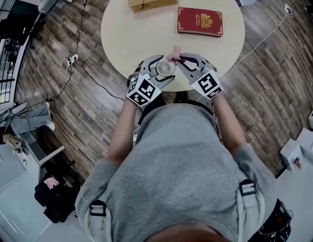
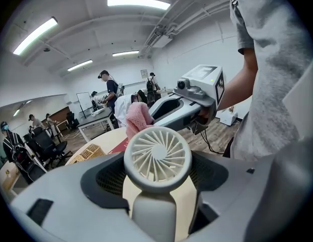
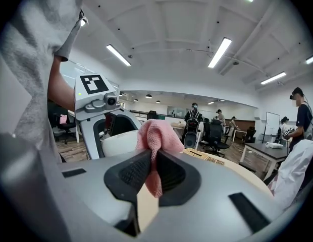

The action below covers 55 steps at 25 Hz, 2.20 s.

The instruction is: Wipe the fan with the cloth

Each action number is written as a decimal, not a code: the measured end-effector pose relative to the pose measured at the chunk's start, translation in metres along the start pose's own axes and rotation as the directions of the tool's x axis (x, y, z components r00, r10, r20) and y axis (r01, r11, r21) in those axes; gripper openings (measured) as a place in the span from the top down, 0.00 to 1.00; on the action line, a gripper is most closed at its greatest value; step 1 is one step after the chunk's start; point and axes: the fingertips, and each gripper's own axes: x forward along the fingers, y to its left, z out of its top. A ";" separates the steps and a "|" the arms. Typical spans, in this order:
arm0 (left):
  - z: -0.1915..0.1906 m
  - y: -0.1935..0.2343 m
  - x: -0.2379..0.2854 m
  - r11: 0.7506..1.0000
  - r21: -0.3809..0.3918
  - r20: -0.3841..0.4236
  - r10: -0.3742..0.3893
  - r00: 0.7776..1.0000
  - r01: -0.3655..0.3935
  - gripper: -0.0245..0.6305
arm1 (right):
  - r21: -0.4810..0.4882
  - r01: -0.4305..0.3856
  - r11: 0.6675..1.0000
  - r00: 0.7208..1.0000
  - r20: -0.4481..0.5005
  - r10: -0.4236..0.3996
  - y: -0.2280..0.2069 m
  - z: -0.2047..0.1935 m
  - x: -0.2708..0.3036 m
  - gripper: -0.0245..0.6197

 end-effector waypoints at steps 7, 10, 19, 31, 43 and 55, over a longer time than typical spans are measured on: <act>0.003 0.008 -0.002 1.000 -0.017 0.003 0.026 1.000 -0.025 0.38 | 0.029 -0.001 1.000 1.000 -0.012 0.002 0.006 -0.011 -0.005 0.90; 0.005 0.013 -0.004 0.999 -0.023 0.005 0.037 0.999 -0.037 0.38 | 0.040 -0.003 0.999 1.000 -0.012 0.003 0.011 -0.012 -0.009 0.90; 0.003 0.021 0.003 0.999 0.006 -0.020 0.048 0.999 -0.048 0.38 | 0.033 -0.021 0.999 1.000 0.005 0.021 0.027 -0.007 -0.017 0.90; -0.008 0.002 0.007 0.989 0.151 -0.083 0.007 0.997 0.006 0.38 | -0.048 -0.041 0.998 0.999 0.000 0.041 0.021 0.010 -0.015 0.90; -0.018 -0.002 0.009 0.954 0.298 -0.151 0.023 0.988 0.024 0.38 | 0.034 -0.302 0.953 0.949 -0.078 0.304 0.019 0.025 0.022 0.90; -0.018 0.010 -0.002 0.976 0.217 -0.109 0.053 0.993 -0.028 0.38 | 0.268 -0.367 0.891 0.929 0.059 0.365 0.033 0.036 0.022 0.90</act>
